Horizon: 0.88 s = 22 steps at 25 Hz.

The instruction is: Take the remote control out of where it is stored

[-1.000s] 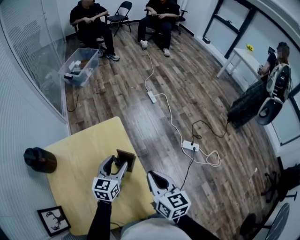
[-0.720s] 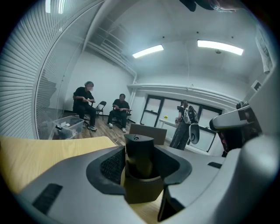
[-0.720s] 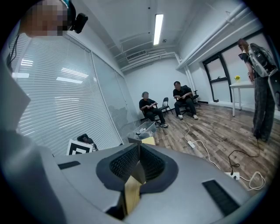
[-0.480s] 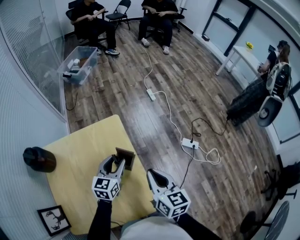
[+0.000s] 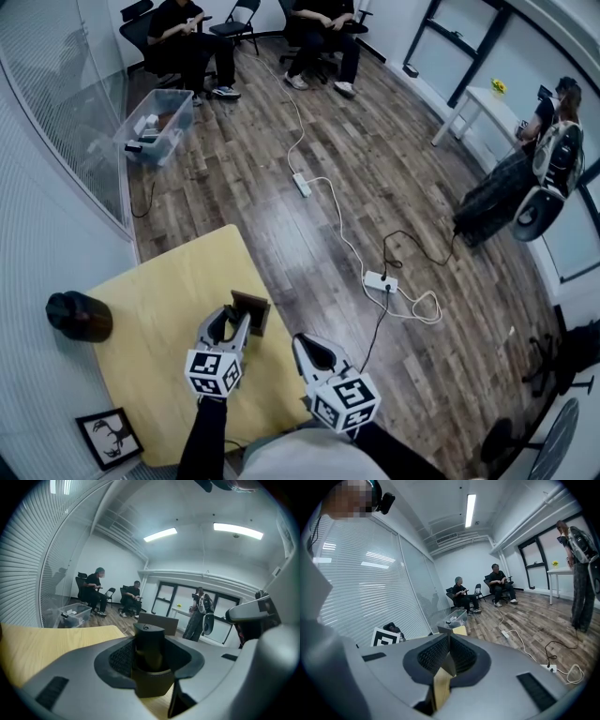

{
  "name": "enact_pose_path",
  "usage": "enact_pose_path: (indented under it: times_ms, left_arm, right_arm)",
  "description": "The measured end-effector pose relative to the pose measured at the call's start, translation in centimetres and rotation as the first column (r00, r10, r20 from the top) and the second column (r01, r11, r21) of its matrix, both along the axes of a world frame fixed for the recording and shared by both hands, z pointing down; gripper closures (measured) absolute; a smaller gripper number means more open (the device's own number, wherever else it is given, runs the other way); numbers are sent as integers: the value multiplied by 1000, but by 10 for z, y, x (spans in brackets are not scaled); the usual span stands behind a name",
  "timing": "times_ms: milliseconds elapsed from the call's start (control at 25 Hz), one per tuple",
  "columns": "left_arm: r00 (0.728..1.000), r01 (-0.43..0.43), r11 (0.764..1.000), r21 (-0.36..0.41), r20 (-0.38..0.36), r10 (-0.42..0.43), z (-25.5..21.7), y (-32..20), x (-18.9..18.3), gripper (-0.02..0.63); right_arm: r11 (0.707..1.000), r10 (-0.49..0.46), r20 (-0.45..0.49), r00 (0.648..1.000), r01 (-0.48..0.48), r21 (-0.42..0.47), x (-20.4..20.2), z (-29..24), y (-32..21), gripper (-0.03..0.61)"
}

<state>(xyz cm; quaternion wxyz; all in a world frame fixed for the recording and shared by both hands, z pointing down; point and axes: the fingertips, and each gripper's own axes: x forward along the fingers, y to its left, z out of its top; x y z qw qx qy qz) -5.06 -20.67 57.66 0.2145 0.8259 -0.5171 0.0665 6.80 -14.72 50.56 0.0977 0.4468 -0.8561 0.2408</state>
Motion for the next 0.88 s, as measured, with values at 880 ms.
enact_pose_path:
  times_ms: [880]
  left_arm:
    - [1000,-2,1000,2,6,2,-2,5,-4,433]
  right_arm:
    - [1000,4,-3,1000,-4,6,-5,0,5,571]
